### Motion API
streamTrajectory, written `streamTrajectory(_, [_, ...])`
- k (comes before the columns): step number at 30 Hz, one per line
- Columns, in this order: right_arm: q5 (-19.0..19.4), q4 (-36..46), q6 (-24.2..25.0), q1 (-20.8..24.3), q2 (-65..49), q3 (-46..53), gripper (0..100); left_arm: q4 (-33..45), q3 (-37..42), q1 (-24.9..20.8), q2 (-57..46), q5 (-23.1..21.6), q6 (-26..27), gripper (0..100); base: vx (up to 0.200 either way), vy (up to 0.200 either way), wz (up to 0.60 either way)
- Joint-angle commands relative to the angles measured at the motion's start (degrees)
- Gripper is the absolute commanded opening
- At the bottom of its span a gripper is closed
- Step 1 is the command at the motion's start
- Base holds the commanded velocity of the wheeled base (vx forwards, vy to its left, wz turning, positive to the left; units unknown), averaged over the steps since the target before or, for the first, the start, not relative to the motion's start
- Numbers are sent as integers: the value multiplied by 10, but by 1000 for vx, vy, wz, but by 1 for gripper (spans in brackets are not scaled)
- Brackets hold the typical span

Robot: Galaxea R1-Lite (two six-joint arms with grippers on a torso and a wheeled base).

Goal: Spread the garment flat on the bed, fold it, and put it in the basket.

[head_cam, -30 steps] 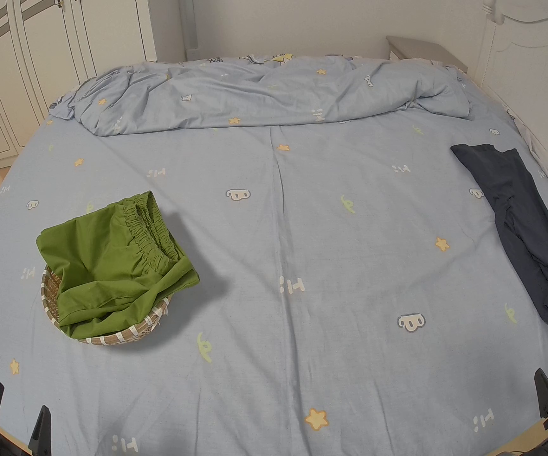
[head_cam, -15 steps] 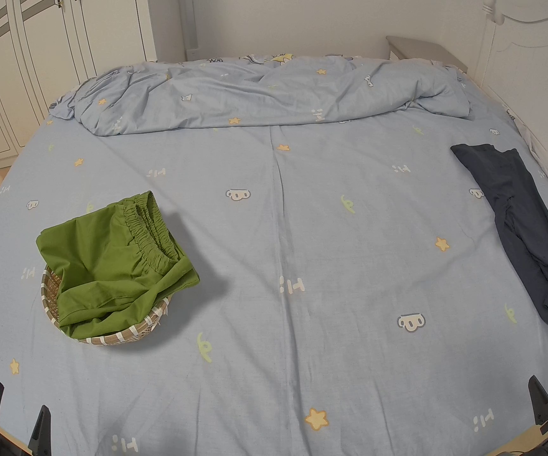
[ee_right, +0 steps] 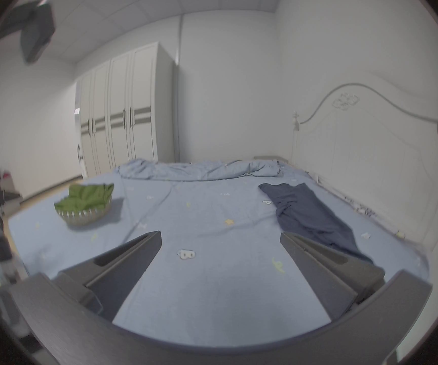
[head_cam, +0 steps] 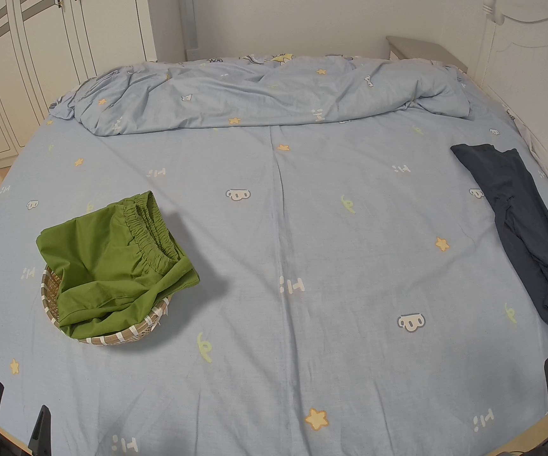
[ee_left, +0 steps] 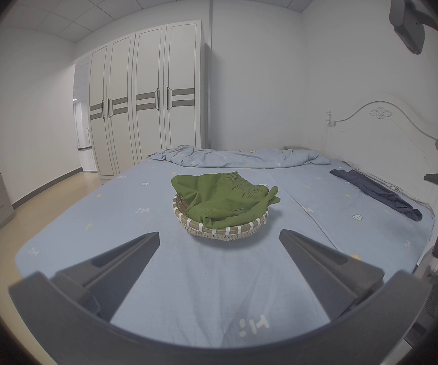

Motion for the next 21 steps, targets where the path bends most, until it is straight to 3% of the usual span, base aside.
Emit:
streamTrajectory(1, [6, 38, 14, 0, -2, 10, 100, 0, 5, 0, -7, 0, 0, 100, 0, 0, 0])
streamTrajectory(3, [-4, 158, -17, 2, -3, -4, 100, 0, 5, 0, -7, 0, 0, 100, 0, 0, 0])
streamTrajectory(7, [-25, 117, -9, 0, -2, 10, 100, 0, 5, 0, -7, 0, 0, 100, 0, 0, 0])
streamTrajectory(9, [-58, 112, 3, 0, -2, 10, 100, 0, 5, 0, -7, 0, 0, 100, 0, 0, 0])
streamTrajectory(21, [-58, 116, 16, 0, -2, 10, 100, 0, 5, 0, -7, 0, 0, 100, 0, 0, 0])
